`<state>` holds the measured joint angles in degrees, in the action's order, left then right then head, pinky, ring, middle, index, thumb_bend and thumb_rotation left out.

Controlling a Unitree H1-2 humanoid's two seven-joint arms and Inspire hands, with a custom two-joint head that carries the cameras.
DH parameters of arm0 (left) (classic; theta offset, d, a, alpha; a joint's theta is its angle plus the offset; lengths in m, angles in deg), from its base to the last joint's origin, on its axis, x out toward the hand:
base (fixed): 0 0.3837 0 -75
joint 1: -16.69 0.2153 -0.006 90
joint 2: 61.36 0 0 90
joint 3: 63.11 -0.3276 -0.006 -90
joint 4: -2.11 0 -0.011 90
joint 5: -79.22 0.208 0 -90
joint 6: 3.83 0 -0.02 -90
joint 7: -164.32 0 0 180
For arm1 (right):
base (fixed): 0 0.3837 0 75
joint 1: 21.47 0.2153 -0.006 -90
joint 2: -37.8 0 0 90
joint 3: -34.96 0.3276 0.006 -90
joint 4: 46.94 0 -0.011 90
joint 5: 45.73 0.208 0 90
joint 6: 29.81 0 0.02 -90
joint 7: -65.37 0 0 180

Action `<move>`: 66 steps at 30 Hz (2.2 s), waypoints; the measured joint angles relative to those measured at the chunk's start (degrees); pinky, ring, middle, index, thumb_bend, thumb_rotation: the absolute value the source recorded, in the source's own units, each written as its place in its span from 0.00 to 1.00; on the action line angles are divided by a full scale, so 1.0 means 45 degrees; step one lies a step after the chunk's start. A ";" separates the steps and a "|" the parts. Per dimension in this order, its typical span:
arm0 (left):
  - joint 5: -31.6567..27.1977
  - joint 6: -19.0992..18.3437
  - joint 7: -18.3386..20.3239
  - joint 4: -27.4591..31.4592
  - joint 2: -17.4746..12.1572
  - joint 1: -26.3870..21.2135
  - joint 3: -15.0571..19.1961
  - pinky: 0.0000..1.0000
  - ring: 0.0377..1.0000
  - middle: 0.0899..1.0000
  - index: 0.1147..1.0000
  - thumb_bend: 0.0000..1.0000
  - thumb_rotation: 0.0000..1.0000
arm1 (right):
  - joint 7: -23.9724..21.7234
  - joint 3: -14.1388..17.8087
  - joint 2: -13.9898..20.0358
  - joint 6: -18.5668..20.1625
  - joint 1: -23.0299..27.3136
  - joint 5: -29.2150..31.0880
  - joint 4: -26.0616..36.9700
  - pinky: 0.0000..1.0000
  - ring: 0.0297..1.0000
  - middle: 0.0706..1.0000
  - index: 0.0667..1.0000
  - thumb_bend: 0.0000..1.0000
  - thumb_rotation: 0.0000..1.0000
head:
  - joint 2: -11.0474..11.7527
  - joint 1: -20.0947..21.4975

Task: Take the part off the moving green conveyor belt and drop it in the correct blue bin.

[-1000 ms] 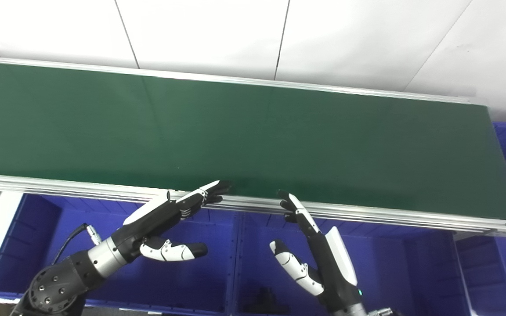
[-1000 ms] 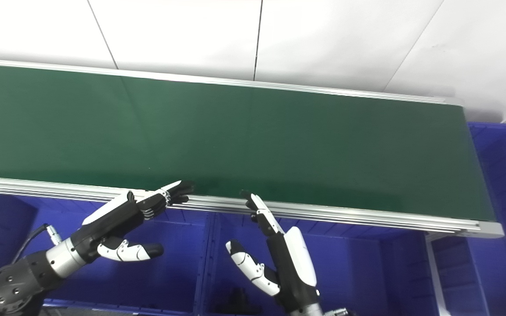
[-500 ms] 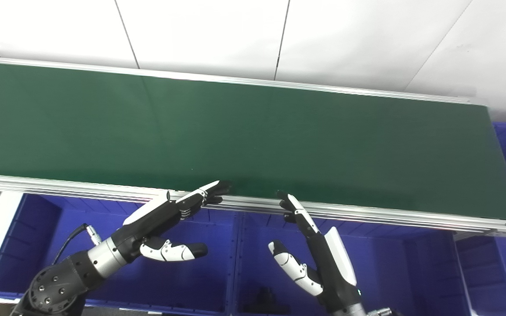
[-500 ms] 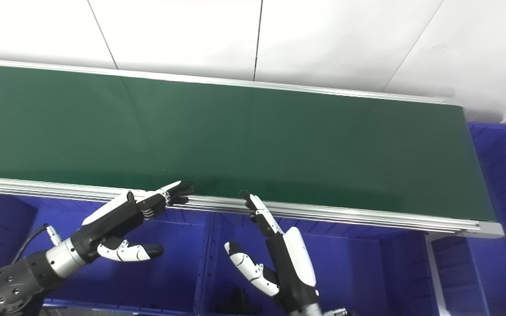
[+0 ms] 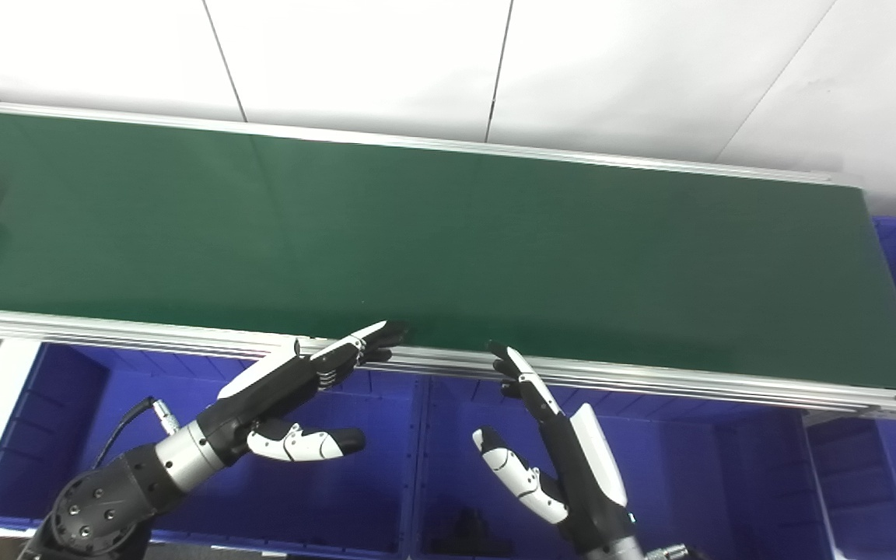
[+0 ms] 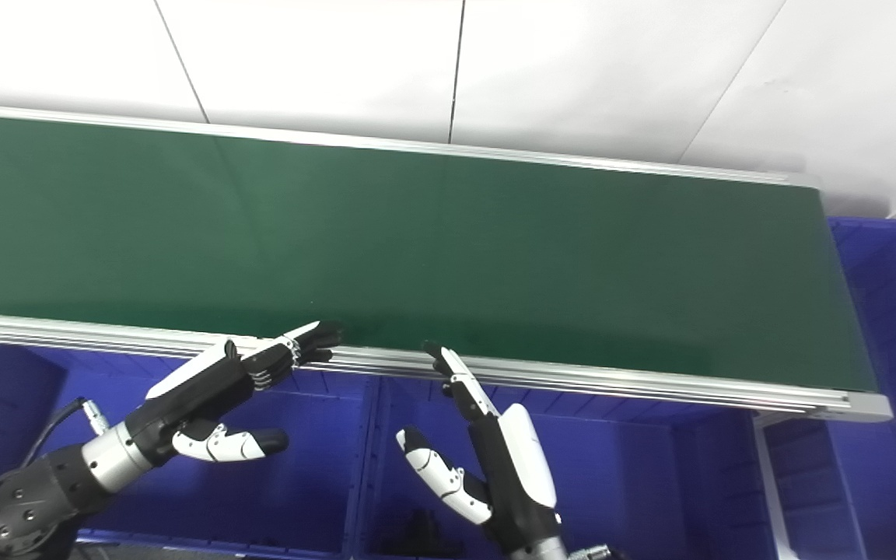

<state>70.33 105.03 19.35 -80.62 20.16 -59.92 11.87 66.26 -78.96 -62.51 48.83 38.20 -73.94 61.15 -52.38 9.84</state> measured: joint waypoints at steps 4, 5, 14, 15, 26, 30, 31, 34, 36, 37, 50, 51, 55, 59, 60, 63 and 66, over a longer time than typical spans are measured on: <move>0.0000 -0.0004 -0.0002 0.0026 -0.0001 -0.0001 0.0012 0.95 0.98 1.00 0.99 0.38 0.53 | 0.0006 -0.0018 -0.0043 0.0000 0.0001 0.0005 0.0000 0.82 0.90 0.94 0.93 0.37 0.84 | 0.0019 0.0019; 0.0000 -0.0004 0.0000 0.0026 0.0000 -0.0002 0.0009 0.95 0.98 1.00 0.99 0.38 0.53 | 0.0007 -0.0020 -0.0043 0.0000 -0.0001 0.0007 0.0000 0.82 0.90 0.94 0.93 0.37 0.84 | 0.0019 0.0020; -0.0012 -0.0001 0.0006 0.0020 0.0000 0.0001 0.0005 0.94 0.98 1.00 0.99 0.38 0.51 | 0.0006 -0.0030 -0.0023 0.0000 -0.0007 0.0014 0.0003 0.83 0.90 0.94 0.93 0.37 0.83 | 0.0058 -0.0059; -0.0011 -0.0001 0.0002 0.0020 0.0000 0.0002 0.0006 0.95 0.98 1.00 0.99 0.37 0.51 | 0.0006 -0.0030 -0.0024 0.0000 -0.0007 0.0029 0.0003 0.83 0.90 0.94 0.93 0.37 0.84 | 0.0058 -0.0059; -0.0014 -0.0001 0.0002 0.0020 0.0000 0.0004 0.0005 0.95 0.98 1.00 0.99 0.39 0.52 | 0.0004 -0.0037 -0.0021 0.0000 -0.0010 0.0070 0.0007 0.82 0.90 0.94 0.93 0.36 0.84 | 0.0039 -0.0117; -0.0013 0.0000 0.0002 0.0018 0.0001 0.0004 0.0003 0.95 0.98 1.00 0.99 0.38 0.52 | 0.0005 -0.0039 -0.0021 0.0000 -0.0012 0.0067 0.0007 0.82 0.90 0.94 0.93 0.37 0.84 | 0.0058 -0.0117; -0.0013 0.0000 0.0004 0.0017 0.0000 0.0004 0.0002 0.95 0.98 1.00 0.99 0.38 0.52 | 0.0005 -0.0040 -0.0021 0.0000 -0.0015 0.0067 0.0007 0.82 0.90 0.94 0.93 0.37 0.84 | 0.0058 -0.0098; -0.0013 -0.0001 0.0003 0.0013 0.0001 0.0004 0.0002 0.95 0.98 1.00 0.99 0.38 0.50 | 0.0005 -0.0039 -0.0020 0.0000 -0.0028 0.0088 0.0007 0.83 0.90 0.94 0.93 0.37 0.84 | 0.0039 -0.0117; -0.0013 -0.0001 0.0003 0.0013 0.0001 0.0007 0.0002 0.95 0.98 1.00 0.99 0.37 0.48 | 0.0005 -0.0039 -0.0019 0.0000 -0.0035 0.0093 0.0007 0.83 0.90 0.94 0.93 0.36 0.84 | 0.0039 -0.0137; -0.0014 -0.0001 0.0002 0.0014 0.0001 0.0008 0.0003 0.95 0.98 1.00 0.99 0.37 0.48 | 0.0005 -0.0039 -0.0018 0.0000 -0.0038 0.0093 0.0007 0.83 0.90 0.94 0.93 0.36 0.84 | 0.0039 -0.0137; -0.0011 -0.0002 0.0001 0.0016 0.0002 0.0022 0.0000 0.95 0.98 1.00 0.99 0.38 0.51 | 0.0002 -0.0038 0.0001 0.0001 -0.0028 0.0100 0.0008 0.82 0.89 0.94 0.92 0.37 0.84 | 0.0000 0.0020; -0.0010 -0.0002 -0.0001 0.0016 0.0002 0.0021 0.0000 0.95 0.98 1.00 0.99 0.38 0.51 | 0.0002 -0.0038 0.0002 0.0000 -0.0027 0.0100 0.0008 0.82 0.89 0.94 0.93 0.37 0.84 | 0.0000 0.0020; -0.0010 -0.0002 -0.0003 0.0015 0.0010 0.0010 -0.0015 0.95 0.98 1.00 0.99 0.38 0.49 | -0.0007 -0.0033 0.0020 0.0000 -0.0027 0.0101 0.0011 0.82 0.89 0.94 0.92 0.37 0.84 | 0.0000 0.0020; 0.0002 -0.0002 -0.0004 0.0015 0.0020 0.0003 -0.0029 0.95 0.98 1.00 0.99 0.38 0.50 | -0.0009 -0.0029 0.0056 0.0000 -0.0027 0.0130 0.0011 0.82 0.90 0.94 0.93 0.37 0.84 | 0.0000 0.0000; 0.0005 -0.0002 -0.0004 0.0014 0.0022 0.0003 -0.0030 0.95 0.98 1.00 0.99 0.38 0.49 | -0.0010 -0.0028 0.0067 0.0000 -0.0027 0.0136 0.0011 0.82 0.89 0.94 0.93 0.37 0.83 | 0.0000 0.0000; 0.0004 -0.0002 -0.0008 0.0014 0.0026 0.0006 -0.0030 0.94 0.98 1.00 0.98 0.39 0.49 | -0.0013 -0.0028 0.0086 0.0000 -0.0026 0.0137 0.0013 0.82 0.89 0.94 0.92 0.37 0.83 | -0.0020 -0.0116; 0.0005 -0.0001 -0.0013 0.0015 0.0035 0.0008 -0.0030 0.95 0.98 1.00 0.98 0.38 0.49 | -0.0016 -0.0025 0.0102 0.0000 -0.0026 0.0166 0.0025 0.82 0.90 0.94 0.93 0.36 0.83 | 0.0000 -0.0156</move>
<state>70.36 105.03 19.29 -80.56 20.32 -59.89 11.74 66.19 -79.07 -62.05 48.83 38.09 -73.20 61.26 -52.38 9.14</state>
